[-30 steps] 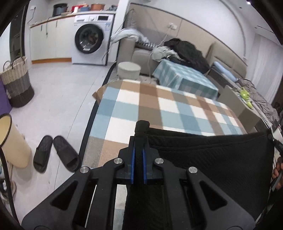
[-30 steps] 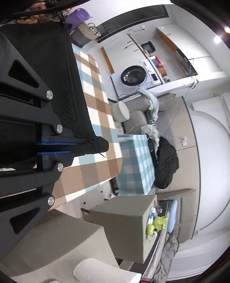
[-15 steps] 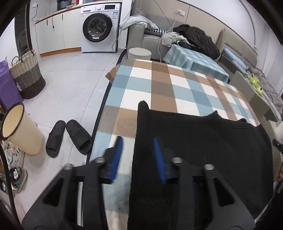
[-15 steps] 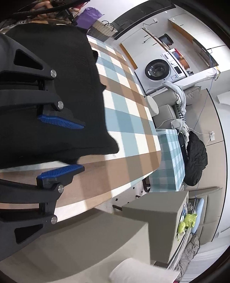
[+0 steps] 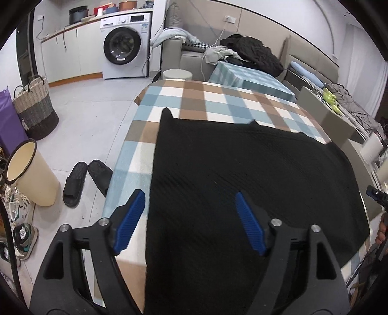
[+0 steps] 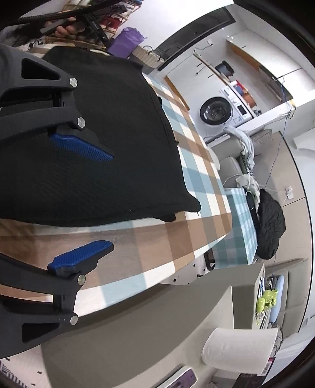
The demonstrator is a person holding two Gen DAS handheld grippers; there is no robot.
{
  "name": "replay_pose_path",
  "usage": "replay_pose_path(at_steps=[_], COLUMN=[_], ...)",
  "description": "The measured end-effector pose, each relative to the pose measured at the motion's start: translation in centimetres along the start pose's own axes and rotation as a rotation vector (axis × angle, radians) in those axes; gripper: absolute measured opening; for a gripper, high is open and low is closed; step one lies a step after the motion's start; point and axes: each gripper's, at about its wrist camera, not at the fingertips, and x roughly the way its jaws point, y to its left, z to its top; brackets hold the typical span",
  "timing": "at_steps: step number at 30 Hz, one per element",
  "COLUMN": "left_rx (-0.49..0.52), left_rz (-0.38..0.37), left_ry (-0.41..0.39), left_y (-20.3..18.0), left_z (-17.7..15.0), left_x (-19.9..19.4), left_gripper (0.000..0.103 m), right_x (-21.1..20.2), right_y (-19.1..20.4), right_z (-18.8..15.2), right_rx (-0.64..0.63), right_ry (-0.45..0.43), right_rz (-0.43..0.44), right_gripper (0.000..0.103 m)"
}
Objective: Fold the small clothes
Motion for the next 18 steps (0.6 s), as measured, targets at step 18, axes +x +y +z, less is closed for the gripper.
replay_pose_path(at_steps=[18], left_rx=[0.097], left_rz=[-0.032], left_ry=[-0.010], left_y=[-4.3], left_z=[-9.0], left_x=[-5.8], left_gripper=[0.085], right_x=[-3.0], right_y=[2.6], right_z=[-5.6], right_rx=[-0.057], right_ry=[0.032], right_rz=[0.036], right_gripper=[0.093])
